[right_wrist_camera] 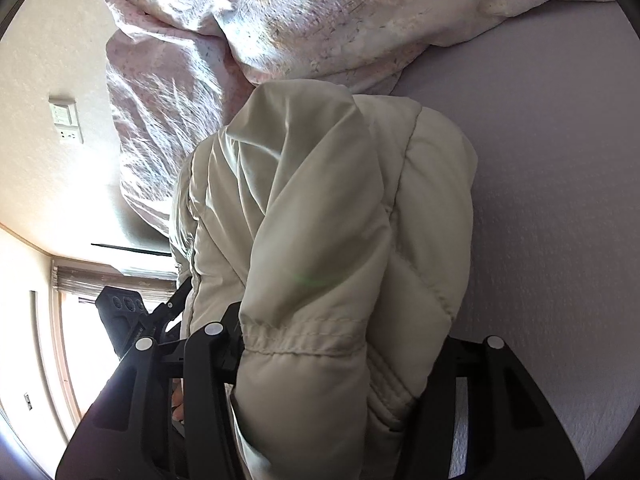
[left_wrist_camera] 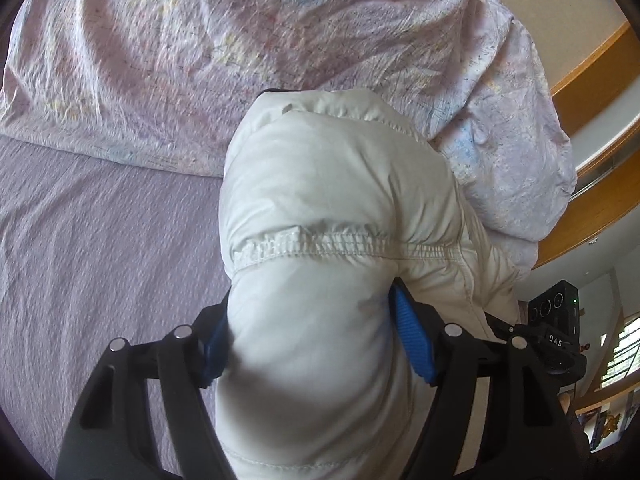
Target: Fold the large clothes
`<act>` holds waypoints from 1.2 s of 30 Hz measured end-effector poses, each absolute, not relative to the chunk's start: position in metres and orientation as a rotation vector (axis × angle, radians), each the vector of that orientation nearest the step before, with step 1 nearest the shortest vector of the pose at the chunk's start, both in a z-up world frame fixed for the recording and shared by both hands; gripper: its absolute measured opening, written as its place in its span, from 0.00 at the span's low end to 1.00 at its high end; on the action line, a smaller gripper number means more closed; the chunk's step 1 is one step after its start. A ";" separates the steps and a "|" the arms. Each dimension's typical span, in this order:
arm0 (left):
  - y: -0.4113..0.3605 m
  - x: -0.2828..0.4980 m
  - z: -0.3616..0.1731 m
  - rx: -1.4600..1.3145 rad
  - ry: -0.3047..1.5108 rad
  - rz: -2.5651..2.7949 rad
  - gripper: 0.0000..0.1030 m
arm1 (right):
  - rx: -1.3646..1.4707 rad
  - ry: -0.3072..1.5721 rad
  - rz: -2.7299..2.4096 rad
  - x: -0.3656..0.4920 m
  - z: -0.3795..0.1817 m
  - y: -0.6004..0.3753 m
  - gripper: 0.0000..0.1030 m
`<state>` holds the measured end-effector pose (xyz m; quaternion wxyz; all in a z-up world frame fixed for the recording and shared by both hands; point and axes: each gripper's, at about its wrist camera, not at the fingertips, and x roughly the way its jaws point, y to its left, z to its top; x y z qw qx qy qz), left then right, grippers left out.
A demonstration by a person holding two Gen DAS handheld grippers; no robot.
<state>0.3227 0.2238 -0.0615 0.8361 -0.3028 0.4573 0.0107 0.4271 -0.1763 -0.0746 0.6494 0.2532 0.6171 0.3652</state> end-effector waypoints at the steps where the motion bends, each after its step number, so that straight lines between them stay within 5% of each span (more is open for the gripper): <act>1: 0.223 0.323 -0.061 -0.634 0.968 0.026 0.69 | 0.582 1.404 0.825 0.425 -0.076 -0.178 0.50; 9: 0.205 0.331 -0.051 -0.522 0.984 0.112 0.77 | 0.443 1.345 0.703 0.412 -0.065 -0.179 0.72; 15: 0.195 0.316 -0.016 -0.379 0.913 0.175 0.77 | 0.229 1.175 0.612 0.394 -0.016 -0.198 0.77; 21: 0.167 0.316 0.006 -0.273 0.851 0.181 0.81 | 0.113 0.956 0.547 0.382 0.029 -0.196 0.76; 28: 0.141 0.324 0.001 -0.192 0.857 0.159 0.81 | -0.011 0.887 0.580 0.378 0.035 -0.149 0.55; 36: 0.143 0.332 -0.024 -0.171 0.877 0.192 0.83 | -0.078 0.889 0.547 0.384 0.009 -0.125 0.55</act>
